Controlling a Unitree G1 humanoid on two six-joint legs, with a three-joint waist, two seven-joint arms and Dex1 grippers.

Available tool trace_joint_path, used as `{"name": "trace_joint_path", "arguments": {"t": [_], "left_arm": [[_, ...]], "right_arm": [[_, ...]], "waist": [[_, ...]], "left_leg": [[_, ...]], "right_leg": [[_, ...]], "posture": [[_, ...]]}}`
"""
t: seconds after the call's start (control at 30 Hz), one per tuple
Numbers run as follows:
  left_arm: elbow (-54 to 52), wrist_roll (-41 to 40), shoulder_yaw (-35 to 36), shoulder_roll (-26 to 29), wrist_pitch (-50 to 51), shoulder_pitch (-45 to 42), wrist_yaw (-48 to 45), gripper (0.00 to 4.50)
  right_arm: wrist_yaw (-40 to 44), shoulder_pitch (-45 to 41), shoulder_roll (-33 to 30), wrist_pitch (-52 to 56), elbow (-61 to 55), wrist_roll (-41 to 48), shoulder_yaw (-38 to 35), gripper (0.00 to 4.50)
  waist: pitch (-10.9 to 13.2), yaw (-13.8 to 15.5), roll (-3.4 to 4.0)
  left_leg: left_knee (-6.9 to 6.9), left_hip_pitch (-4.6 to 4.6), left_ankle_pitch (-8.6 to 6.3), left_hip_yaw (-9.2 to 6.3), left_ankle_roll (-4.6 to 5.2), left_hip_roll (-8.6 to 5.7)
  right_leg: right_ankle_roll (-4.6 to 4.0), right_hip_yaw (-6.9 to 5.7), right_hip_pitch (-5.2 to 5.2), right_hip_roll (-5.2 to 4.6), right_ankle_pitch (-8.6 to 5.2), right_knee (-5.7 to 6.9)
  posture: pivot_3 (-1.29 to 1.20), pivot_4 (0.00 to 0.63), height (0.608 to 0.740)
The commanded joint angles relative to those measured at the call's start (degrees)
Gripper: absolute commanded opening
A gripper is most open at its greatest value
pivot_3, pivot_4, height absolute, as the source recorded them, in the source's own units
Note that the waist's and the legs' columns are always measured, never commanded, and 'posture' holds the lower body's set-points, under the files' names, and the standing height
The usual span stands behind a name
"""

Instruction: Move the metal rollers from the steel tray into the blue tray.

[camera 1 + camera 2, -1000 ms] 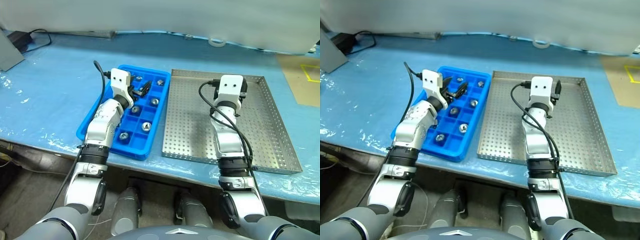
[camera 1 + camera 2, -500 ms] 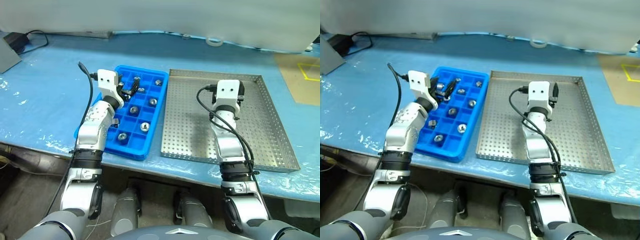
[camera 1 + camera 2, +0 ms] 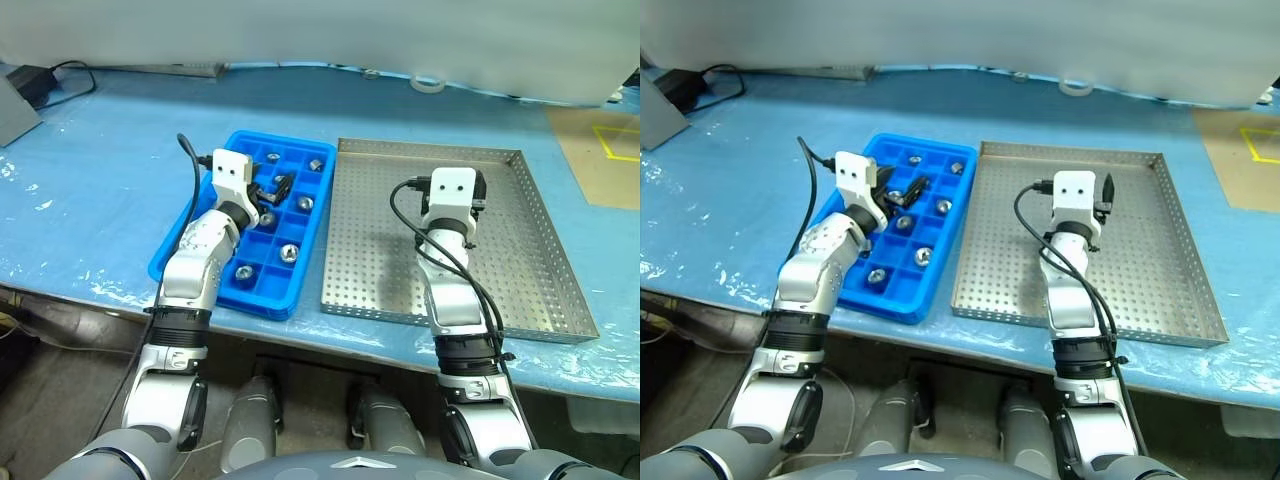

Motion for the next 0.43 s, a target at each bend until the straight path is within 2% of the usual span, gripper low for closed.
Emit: {"name": "trace_joint_path", "arguments": {"t": [0.03, 0.43], "left_arm": [[-0.3, -0.3, -0.2, 0.0, -0.6, -1.7, -0.7, 4.01], [3.1, 0.1, -0.5, -0.6, -2.2, -4.3, -2.3, 4.01]], "right_arm": [[-0.8, 0.4, 0.0, 0.0, -3.0, -1.2, -0.6, 3.19], [-1.5, -0.6, -0.7, 0.1, -2.9, -1.6, -2.0, 3.19]], "waist": [[0.0, 0.0, 0.00], [0.0, -1.0, 0.00]], "left_leg": [[0.00, 0.01, 0.00, 0.00, 0.00, 0.00], [0.01, 0.01, 0.00, 0.01, 0.01, -0.01]], "right_leg": [[0.00, 0.00, 0.00, 0.00, 0.00, 0.00], [0.00, 0.02, 0.01, 0.00, 0.01, 0.00]], "posture": [[-0.15, 0.150, 0.740], [-0.16, 0.150, 0.740]]}}
